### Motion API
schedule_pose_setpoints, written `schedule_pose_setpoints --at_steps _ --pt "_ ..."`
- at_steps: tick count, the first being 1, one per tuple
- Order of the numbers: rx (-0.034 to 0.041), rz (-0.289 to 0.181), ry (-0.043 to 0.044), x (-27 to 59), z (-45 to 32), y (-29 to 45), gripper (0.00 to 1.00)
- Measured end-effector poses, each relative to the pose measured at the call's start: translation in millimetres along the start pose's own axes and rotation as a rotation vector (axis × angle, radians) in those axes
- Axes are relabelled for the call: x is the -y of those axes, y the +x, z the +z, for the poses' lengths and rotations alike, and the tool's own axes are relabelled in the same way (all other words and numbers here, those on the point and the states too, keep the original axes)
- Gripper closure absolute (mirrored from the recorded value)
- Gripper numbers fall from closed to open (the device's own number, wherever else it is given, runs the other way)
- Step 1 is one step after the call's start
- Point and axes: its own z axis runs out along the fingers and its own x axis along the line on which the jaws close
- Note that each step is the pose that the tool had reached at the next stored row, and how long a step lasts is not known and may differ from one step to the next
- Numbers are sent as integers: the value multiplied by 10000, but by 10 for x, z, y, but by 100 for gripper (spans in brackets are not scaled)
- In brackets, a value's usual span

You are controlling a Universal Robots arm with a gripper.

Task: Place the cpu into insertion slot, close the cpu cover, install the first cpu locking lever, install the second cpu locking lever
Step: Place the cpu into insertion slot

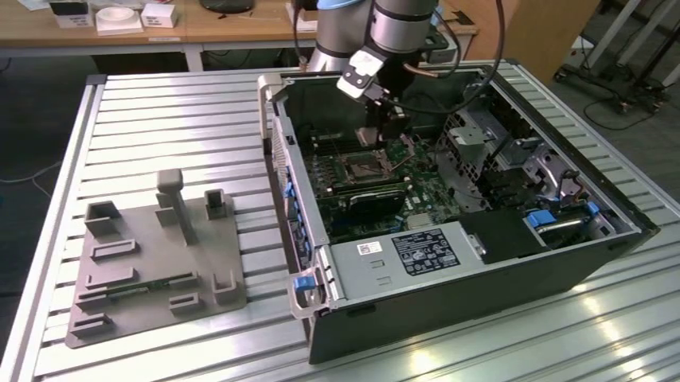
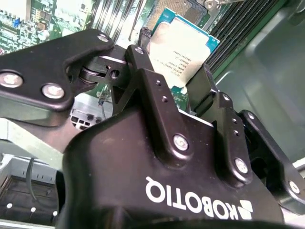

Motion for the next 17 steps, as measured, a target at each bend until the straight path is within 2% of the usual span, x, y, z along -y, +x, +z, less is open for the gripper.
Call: schedule_pose_setpoints --at_steps 9,17 --pt "-42 0 55 6 135 2 46" --pt "-45 1 69 6 145 2 46"
